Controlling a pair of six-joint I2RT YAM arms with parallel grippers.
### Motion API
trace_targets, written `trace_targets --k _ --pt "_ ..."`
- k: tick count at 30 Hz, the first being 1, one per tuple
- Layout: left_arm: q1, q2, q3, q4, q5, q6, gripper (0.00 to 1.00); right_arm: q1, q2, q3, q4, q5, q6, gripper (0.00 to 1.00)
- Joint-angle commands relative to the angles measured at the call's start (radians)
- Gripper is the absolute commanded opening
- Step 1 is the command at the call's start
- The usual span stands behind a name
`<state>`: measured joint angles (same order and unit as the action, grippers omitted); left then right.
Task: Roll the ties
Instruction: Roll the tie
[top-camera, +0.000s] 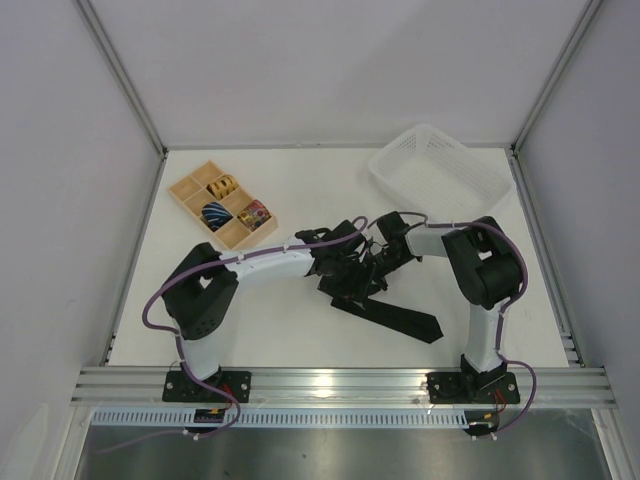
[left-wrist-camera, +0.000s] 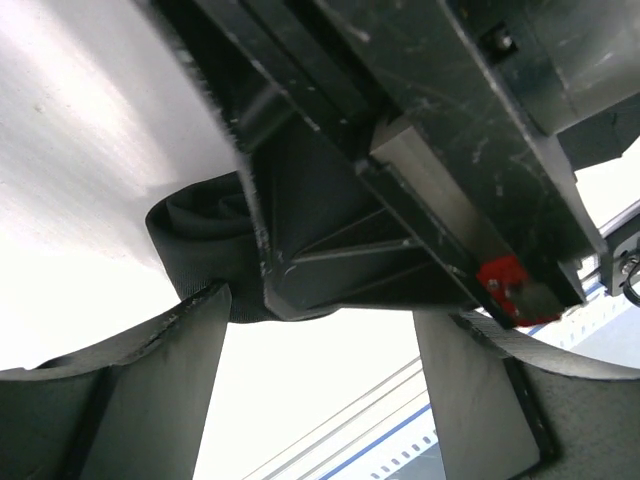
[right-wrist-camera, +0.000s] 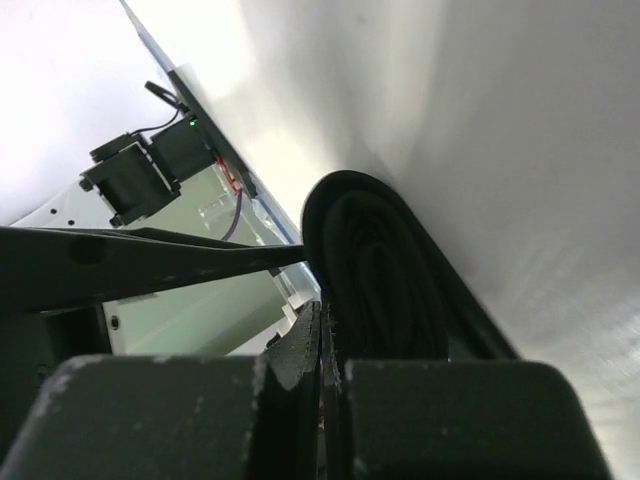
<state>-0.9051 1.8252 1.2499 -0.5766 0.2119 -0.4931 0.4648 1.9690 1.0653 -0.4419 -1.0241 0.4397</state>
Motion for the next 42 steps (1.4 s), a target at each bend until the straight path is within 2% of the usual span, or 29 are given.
trace_targets --k 1,5,13,16,19,23,29,37,42 --pt "0.002 0.002 0.005 0.014 -0.002 0.005 0.8 -0.014 -0.053 -0.037 0.002 0.065 -0.025 0.0" --pt "0.024 -0.032 -0.006 0.035 0.035 0.01 0.82 -0.021 -0.056 -0.068 0.038 0.078 -0.032 0.0" --pt "0.167 -0.141 -0.076 0.07 0.2 0.034 0.83 -0.02 -0.074 -0.14 0.078 0.099 -0.047 0.0" --pt "0.224 -0.117 -0.107 0.109 0.337 0.042 0.83 -0.018 -0.085 -0.153 0.077 0.116 -0.048 0.0" --pt "0.23 -0.074 -0.107 0.127 0.424 0.077 0.83 -0.02 -0.09 -0.166 0.081 0.124 -0.049 0.0" --pt "0.229 -0.038 -0.161 0.254 0.486 0.064 0.83 -0.023 -0.09 -0.183 0.1 0.127 -0.045 0.0" --pt "0.23 -0.05 -0.269 0.405 0.495 0.05 0.81 -0.035 -0.085 -0.203 0.12 0.121 -0.047 0.0" --pt "0.229 -0.082 -0.366 0.618 0.437 0.077 0.79 -0.043 -0.078 -0.205 0.111 0.11 -0.062 0.0" --pt "0.23 -0.066 -0.402 0.678 0.428 0.093 0.77 -0.048 -0.076 -0.202 0.114 0.104 -0.061 0.0"
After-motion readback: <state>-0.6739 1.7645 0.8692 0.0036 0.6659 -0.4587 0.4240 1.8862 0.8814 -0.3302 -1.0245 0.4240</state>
